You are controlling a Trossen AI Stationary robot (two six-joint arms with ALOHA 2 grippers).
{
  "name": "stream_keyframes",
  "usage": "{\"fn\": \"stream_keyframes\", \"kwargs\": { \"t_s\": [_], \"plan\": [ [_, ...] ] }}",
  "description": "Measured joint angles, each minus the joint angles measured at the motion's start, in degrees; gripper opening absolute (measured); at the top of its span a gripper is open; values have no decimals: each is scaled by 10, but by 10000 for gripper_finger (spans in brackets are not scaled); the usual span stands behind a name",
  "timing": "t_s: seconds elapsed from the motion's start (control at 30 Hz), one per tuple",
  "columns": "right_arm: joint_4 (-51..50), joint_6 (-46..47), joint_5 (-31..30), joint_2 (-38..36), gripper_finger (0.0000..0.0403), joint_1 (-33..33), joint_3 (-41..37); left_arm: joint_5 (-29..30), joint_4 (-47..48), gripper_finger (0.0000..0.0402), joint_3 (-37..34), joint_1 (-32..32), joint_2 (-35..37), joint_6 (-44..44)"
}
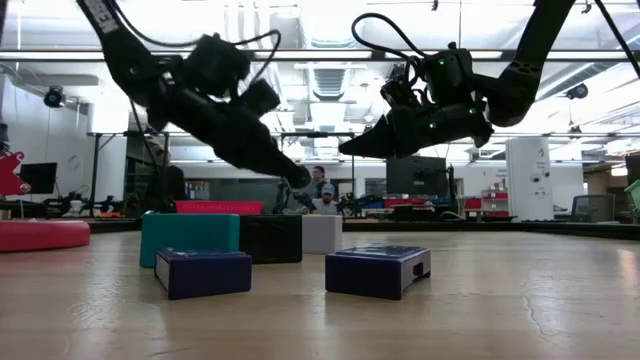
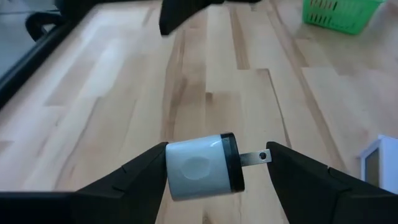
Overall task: Pick & Place Office items
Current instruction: Put the top white black charger adapter into the green bin
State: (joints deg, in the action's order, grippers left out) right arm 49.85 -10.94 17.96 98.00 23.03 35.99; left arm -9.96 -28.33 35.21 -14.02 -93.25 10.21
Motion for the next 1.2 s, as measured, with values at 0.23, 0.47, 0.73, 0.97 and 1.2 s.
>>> {"fn": "stream_keyframes", "kwargs": {
  "t_s": [0.23, 0.47, 0.73, 0.97, 1.2],
  "plan": [
    [0, 0, 0, 0, 260, 0, 0, -17, -22, 266, 54, 0, -70, -1],
    [0, 0, 0, 0, 260, 0, 0, -30, -11, 266, 111, 0, -144, -2],
    [0, 0, 0, 0, 260, 0, 0, -47, -10, 266, 115, 0, -145, -1],
    [0, 0, 0, 0, 260, 0, 0, -46, -11, 266, 119, 0, -137, -20],
    [0, 0, 0, 0, 260, 0, 0, -46, -12, 266, 121, 0, -135, -36]
  ]
}}
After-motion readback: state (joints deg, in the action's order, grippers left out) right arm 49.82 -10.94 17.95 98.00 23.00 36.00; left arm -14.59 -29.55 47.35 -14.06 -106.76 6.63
